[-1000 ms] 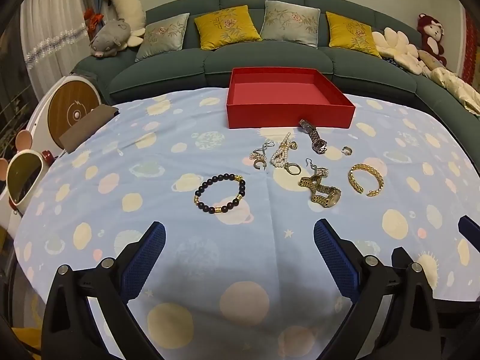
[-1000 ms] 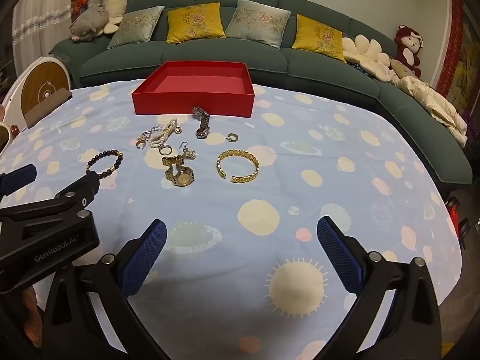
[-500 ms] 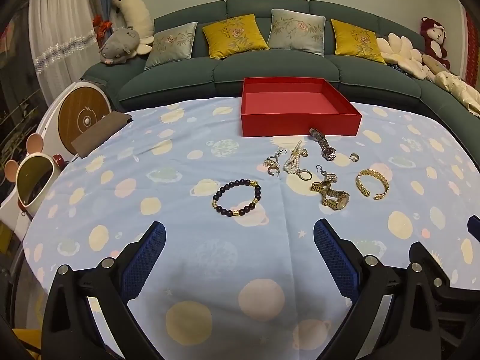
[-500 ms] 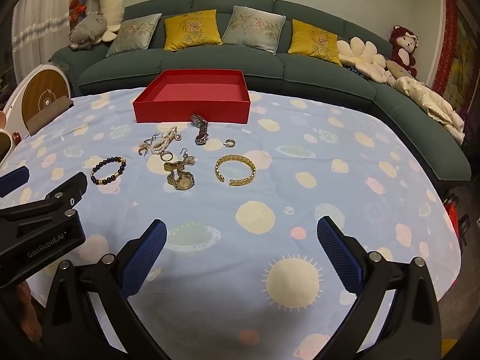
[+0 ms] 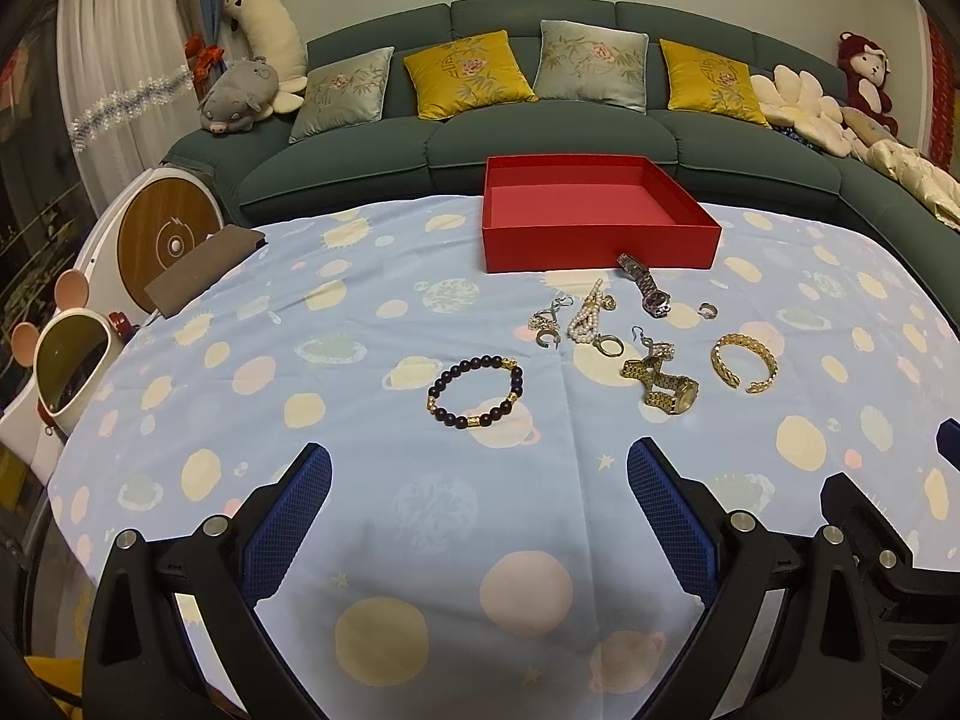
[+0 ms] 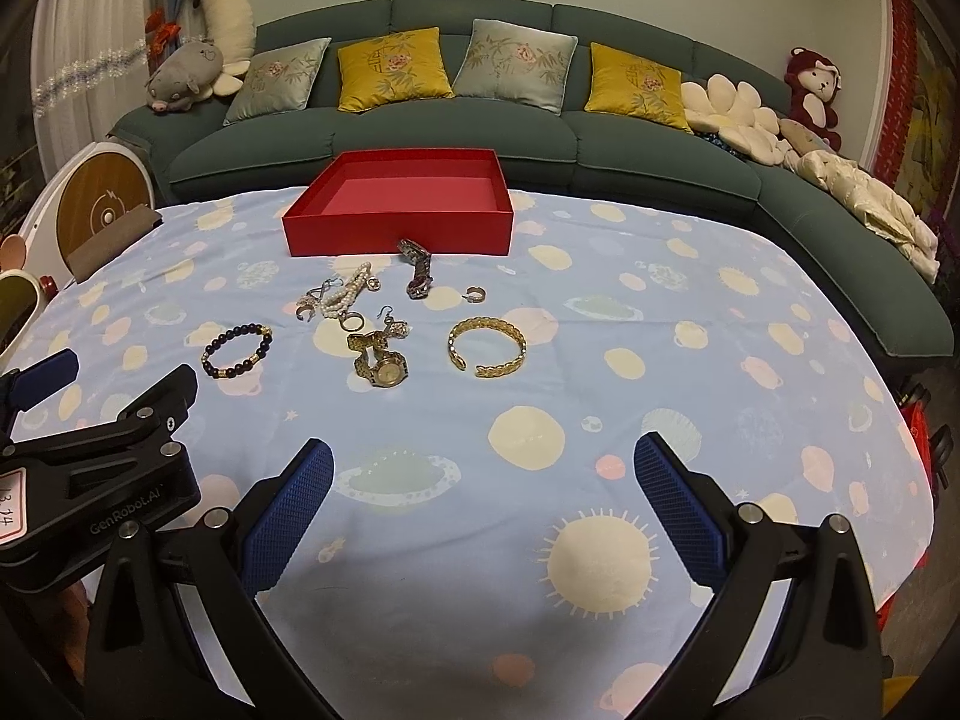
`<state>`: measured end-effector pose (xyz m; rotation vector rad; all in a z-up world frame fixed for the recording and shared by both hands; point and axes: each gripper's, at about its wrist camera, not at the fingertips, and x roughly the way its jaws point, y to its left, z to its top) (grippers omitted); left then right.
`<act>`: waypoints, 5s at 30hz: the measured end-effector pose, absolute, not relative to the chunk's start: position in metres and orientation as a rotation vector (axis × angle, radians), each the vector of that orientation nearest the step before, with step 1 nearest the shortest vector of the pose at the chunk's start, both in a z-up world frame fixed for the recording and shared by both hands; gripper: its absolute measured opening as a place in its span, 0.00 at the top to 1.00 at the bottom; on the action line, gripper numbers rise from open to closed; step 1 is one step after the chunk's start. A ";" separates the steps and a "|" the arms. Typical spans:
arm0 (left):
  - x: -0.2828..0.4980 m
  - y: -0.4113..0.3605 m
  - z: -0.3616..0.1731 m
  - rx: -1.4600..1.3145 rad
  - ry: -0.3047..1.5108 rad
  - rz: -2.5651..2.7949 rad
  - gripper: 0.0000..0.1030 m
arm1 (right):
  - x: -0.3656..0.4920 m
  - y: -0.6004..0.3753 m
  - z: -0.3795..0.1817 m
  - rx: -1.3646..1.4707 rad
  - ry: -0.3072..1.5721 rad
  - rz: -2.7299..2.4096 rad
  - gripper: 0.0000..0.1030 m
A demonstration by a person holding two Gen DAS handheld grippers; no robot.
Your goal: Organize jewelry
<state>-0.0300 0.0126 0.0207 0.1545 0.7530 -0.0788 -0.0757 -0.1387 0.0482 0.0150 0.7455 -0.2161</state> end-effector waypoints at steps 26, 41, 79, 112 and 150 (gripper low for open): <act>-0.034 0.011 0.021 0.161 0.748 -0.076 0.07 | -0.080 -0.140 0.049 0.021 0.738 -0.213 0.05; -0.035 0.011 0.021 0.160 0.747 -0.075 0.07 | -0.083 -0.141 0.050 0.030 0.736 -0.210 0.05; -0.026 0.043 0.022 0.055 0.811 -0.098 0.07 | -0.071 -0.146 0.045 0.060 0.836 -0.182 0.05; 0.084 0.036 -0.036 0.105 0.948 -0.169 0.06 | 0.064 -0.191 -0.019 0.177 0.993 -0.143 0.17; 0.094 0.034 -0.054 0.062 0.944 -0.260 0.60 | 0.067 -0.186 -0.027 0.158 0.956 -0.133 0.46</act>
